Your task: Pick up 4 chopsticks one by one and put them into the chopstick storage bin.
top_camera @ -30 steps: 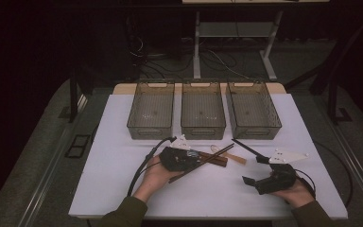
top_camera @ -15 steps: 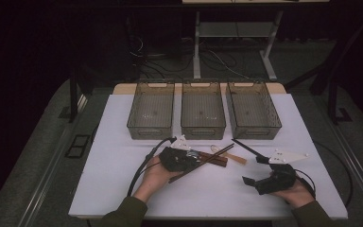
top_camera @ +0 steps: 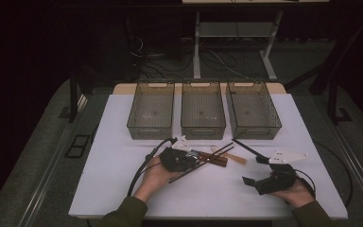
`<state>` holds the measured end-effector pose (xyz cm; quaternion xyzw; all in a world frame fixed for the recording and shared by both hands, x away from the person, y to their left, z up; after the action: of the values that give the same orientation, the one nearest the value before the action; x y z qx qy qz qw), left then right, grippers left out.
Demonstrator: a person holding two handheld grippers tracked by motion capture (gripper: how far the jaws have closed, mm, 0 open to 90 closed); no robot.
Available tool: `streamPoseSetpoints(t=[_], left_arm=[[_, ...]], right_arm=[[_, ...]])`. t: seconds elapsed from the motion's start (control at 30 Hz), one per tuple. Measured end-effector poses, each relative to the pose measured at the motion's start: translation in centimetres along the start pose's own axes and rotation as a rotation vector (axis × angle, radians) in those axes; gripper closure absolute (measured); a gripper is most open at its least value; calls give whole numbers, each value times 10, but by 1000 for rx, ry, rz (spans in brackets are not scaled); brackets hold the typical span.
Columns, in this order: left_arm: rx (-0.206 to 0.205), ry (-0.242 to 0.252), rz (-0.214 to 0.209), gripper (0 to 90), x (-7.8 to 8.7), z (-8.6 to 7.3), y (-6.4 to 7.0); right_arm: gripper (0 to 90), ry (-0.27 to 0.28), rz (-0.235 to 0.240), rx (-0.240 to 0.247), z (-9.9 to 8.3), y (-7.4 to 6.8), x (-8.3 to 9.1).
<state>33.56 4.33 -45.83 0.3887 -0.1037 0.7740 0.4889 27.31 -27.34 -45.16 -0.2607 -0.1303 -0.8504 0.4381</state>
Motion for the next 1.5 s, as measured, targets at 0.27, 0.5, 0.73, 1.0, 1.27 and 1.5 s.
streamPoseSetpoints(t=[0.27, 0.5, 0.73, 1.0, 1.27, 1.5], left_arm=[[-11, -20, 9, 813, -4, -2, 2], [-21, -17, 27, 822, -4, -3, 3], [-4, -13, 35, 837, -4, -3, 4], [7, 11, 28, 841, -1, -2, 6], [2, 31, 6, 841, 8, -1, 6], [-14, 53, -26, 839, 18, 0, 9]], right_arm=[[24, 1, 1, 1, 0, 0, 0], [24, 1, 1, 1, 0, 0, 0], [24, 2, 2, 0, 0, 0, 1], [24, 2, 4, 0, 0, 0, 1], [24, 3, 5, -4, 0, -1, 1], [24, 3, 5, -2, 0, -1, 1]])
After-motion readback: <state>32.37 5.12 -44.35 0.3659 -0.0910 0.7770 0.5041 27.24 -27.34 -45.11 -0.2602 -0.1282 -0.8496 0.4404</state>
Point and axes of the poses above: each handheld gripper's, and its own axes: x roughly backward along the jaws, z roughly out of its top, y roughly to its right, the point moved 2 cm from there along -x, roughly forward along the jaws, and after that the axes turned 10 degrees about x, right-handed, at the moved point
